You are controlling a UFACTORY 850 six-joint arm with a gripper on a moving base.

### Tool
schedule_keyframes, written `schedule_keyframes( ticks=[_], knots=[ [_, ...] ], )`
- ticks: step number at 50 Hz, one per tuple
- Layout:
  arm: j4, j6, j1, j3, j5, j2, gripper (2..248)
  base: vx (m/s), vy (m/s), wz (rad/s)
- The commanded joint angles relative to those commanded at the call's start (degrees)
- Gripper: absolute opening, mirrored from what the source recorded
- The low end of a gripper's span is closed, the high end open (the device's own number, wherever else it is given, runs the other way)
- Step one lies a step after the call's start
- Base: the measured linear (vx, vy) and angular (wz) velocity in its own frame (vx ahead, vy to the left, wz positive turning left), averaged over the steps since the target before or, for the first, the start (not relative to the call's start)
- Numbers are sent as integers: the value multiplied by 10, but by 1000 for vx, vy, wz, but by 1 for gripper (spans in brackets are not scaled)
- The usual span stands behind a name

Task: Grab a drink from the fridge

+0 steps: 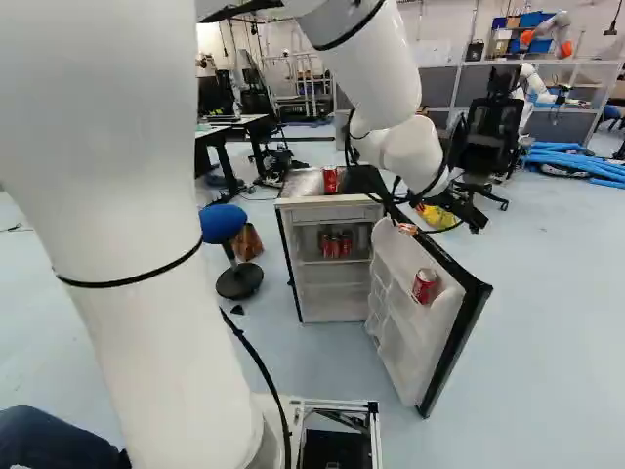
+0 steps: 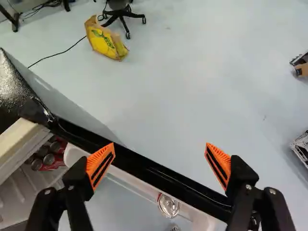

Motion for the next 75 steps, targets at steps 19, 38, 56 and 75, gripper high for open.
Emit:
schedule_keyframes(
  ticks=[19, 38, 56, 75],
  knots=[
    [74, 0, -13, -58, -17, -50, 247, 0, 0, 0],
    [106, 0, -19, -123, -69, -104, 247, 0, 0, 0],
    [110, 0, -20, -187, -139, -154, 247, 0, 0, 0],
    [110, 0, -19, -255, -218, -205, 247, 0, 0, 0]
  ],
)
